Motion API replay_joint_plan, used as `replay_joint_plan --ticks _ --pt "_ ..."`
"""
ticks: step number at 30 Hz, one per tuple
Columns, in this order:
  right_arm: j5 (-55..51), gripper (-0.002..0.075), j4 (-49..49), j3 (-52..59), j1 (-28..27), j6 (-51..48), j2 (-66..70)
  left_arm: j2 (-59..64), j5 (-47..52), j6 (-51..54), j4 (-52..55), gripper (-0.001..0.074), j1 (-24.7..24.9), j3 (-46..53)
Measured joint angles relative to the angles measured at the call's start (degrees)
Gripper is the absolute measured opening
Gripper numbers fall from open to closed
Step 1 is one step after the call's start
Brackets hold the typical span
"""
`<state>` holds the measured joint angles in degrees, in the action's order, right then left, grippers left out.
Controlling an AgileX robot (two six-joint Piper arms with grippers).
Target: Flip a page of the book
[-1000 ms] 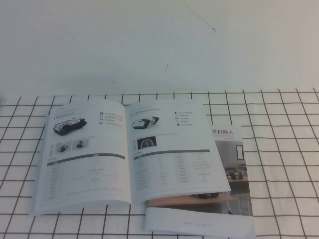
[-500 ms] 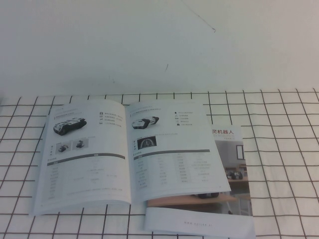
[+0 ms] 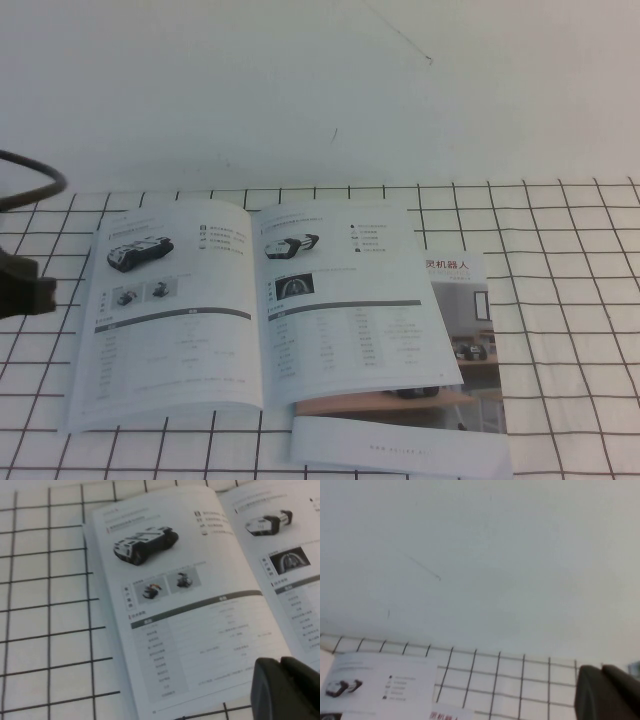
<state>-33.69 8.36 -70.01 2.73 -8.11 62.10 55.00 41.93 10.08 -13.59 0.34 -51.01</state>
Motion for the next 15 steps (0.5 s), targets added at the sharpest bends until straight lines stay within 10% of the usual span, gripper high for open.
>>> replay_joint_plan --ticks 15 --pt "-8.2 0.0001 24.5 1.4 3.8 -17.0 22.8 19.4 -3.5 26.6 -35.8 -0.0004 0.1 0.0"
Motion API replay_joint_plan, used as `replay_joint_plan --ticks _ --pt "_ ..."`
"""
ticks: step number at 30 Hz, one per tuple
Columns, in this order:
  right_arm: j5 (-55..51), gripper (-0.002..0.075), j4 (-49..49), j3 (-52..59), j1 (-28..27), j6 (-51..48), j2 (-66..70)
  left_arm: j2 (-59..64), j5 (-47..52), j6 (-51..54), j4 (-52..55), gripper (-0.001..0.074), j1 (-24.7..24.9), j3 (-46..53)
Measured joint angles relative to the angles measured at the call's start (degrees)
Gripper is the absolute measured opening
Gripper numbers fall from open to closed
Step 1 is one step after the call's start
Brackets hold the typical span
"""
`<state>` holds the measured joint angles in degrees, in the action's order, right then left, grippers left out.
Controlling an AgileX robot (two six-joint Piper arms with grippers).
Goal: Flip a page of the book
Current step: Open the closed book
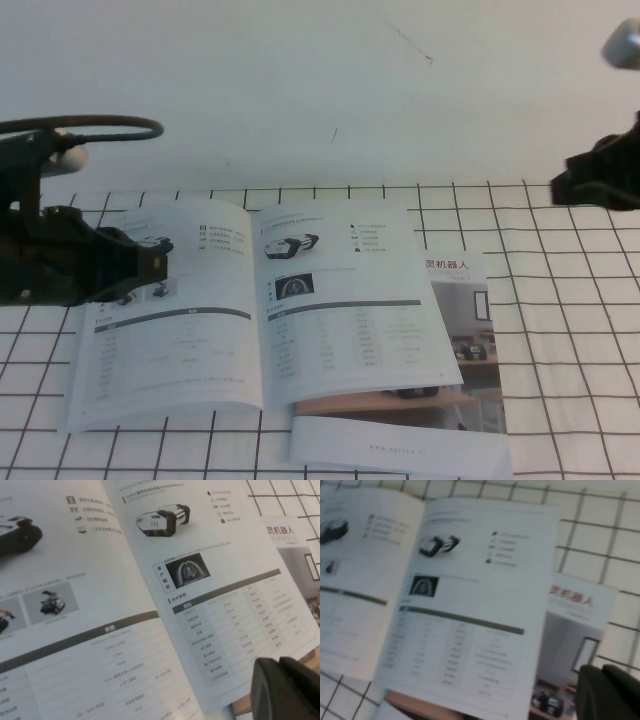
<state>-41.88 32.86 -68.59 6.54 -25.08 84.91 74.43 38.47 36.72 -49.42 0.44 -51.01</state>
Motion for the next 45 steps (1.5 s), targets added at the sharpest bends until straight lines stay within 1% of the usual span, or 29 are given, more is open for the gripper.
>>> replay_joint_plan --ticks 2,4,7,9,11,14,20,27,33,41,45 --pt "0.0 0.0016 2.8 0.0 2.0 -3.2 2.7 2.8 -0.3 2.5 -3.5 -0.0003 0.0 0.0" --pt "0.1 0.0054 3.9 0.0 4.1 -5.0 5.3 5.6 -1.3 3.5 -5.0 -0.0003 0.0 0.0" --pt "0.6 0.0141 4.4 0.0 6.6 -6.2 9.7 9.6 -3.1 4.6 -5.5 -0.0003 0.0 0.0" --pt "1.0 0.0217 4.6 0.0 8.2 -6.8 12.4 12.6 -4.4 4.9 -4.9 -0.0003 0.0 -0.1" --pt "1.4 0.0277 4.8 0.0 9.4 -7.2 14.5 15.4 -5.4 5.0 -4.7 -0.0003 0.0 -0.2" --pt "2.5 0.0339 5.0 0.0 11.0 -8.1 17.4 19.6 -6.1 5.4 -4.7 -0.0003 0.0 -0.5" --pt "5.2 0.0363 5.5 0.0 11.8 -8.9 22.0 26.7 -6.6 5.6 -3.5 -0.0003 0.4 -2.2" --pt "8.4 0.0379 5.5 0.0 11.8 -9.0 23.3 31.8 -8.4 5.9 -1.8 -0.0003 0.5 -2.8" --pt "10.2 0.0426 5.9 -0.3 11.8 -9.0 24.0 32.3 -8.5 5.9 -1.8 -0.0003 0.5 -3.3" --pt "10.2 0.0433 8.9 -2.0 11.7 -9.0 29.1 32.3 -8.4 6.2 -1.8 -0.0003 0.5 -3.3" --pt "9.0 0.0433 12.9 -3.7 10.0 -10.7 31.5 32.3 -8.4 6.6 -1.8 -0.0004 0.5 -3.3"
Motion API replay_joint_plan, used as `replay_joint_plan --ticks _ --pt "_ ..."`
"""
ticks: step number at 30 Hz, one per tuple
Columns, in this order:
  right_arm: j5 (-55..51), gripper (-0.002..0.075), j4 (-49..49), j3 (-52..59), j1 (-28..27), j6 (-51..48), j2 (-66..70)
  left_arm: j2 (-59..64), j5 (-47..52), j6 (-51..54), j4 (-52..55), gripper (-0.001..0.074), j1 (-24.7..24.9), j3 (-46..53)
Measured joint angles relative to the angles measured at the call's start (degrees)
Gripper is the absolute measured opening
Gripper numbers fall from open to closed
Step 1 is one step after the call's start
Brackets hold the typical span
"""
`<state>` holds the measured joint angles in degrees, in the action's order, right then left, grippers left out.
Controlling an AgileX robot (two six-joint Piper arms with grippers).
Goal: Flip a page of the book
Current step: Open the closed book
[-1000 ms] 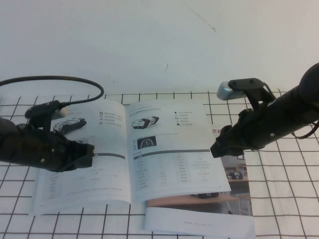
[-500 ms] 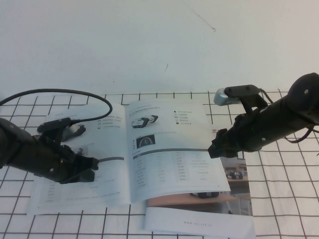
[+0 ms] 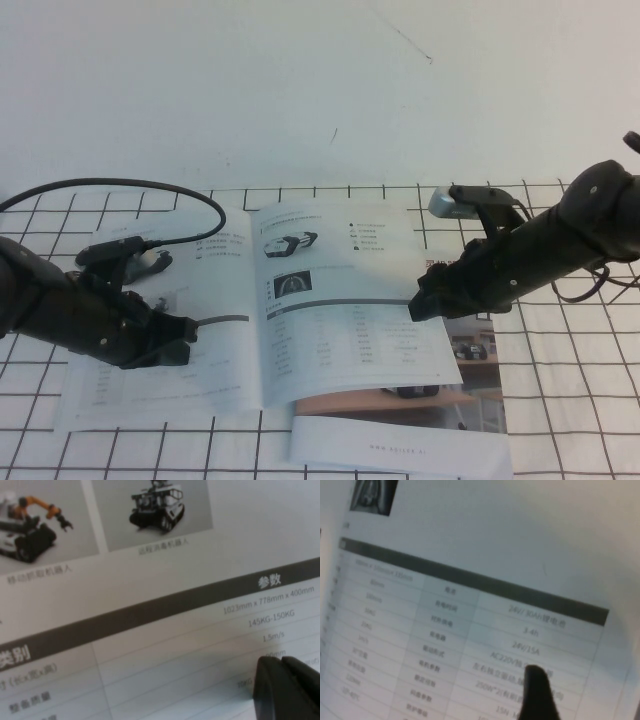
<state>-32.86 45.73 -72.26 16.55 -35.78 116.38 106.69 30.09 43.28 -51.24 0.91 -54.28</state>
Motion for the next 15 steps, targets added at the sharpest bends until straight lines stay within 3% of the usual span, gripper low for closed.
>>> replay_joint_plan --ticks 15 --pt "-4.7 0.0434 12.0 -1.2 -2.3 -8.6 4.0 0.0 0.1 0.4 0.0 -0.0003 0.0 0.0"
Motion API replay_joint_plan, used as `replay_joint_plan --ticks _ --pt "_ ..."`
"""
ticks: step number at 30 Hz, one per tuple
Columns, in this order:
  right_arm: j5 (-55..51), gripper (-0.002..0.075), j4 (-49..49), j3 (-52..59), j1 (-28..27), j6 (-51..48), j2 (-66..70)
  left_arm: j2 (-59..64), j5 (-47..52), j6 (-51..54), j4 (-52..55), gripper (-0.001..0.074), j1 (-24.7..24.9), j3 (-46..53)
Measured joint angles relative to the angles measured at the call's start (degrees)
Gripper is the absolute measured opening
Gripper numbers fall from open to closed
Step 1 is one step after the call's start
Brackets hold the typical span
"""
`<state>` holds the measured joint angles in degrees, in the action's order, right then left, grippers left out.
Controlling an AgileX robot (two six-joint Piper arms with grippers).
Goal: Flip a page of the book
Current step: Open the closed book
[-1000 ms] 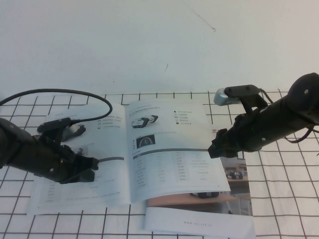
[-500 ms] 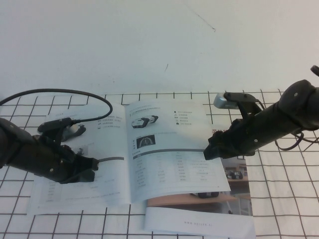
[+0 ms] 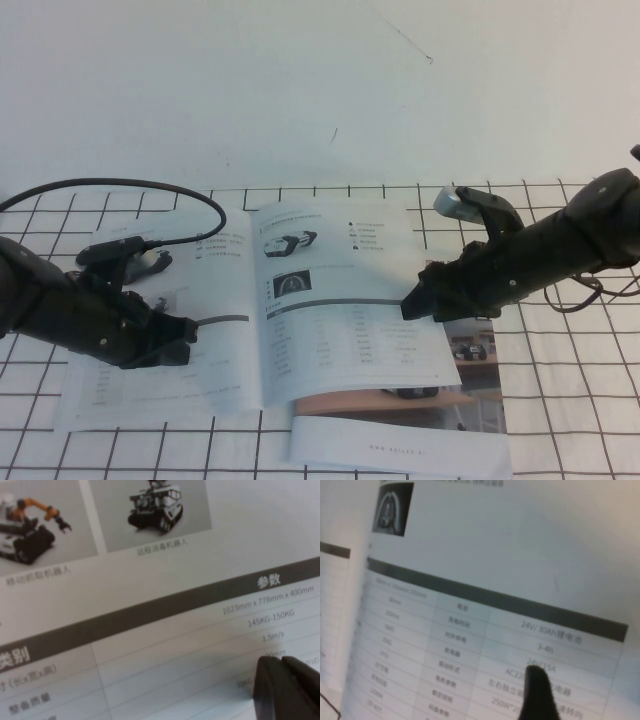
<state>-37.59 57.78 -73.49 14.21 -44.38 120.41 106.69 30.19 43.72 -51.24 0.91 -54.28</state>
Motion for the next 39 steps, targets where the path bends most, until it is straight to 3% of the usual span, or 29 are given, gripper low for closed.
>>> replay_joint_plan --ticks 6,15,21,24,31,39 --pt "-0.4 0.0434 2.0 -0.2 0.0 -1.5 0.5 0.0 0.0 0.0 0.0 -0.0003 0.0 0.0" --pt "-4.5 0.0435 15.1 -0.2 0.0 -11.2 1.2 0.0 0.0 0.0 0.0 -0.0003 0.0 0.0" --pt "-6.5 0.0435 17.9 -0.2 0.0 -15.6 1.3 0.0 0.0 0.0 0.0 -0.0003 0.0 0.0" --pt "-4.5 0.0435 14.4 -0.2 0.0 -14.8 1.2 0.0 0.0 0.0 0.0 -0.0003 0.0 0.0" --pt "0.2 0.0435 -5.3 -0.2 0.0 -5.7 -4.4 0.0 0.0 0.0 0.1 -0.0003 0.0 0.0" --pt "0.7 0.0435 -8.9 -0.2 0.1 -2.0 -4.7 0.0 0.0 0.1 0.1 -0.0003 0.0 0.0"
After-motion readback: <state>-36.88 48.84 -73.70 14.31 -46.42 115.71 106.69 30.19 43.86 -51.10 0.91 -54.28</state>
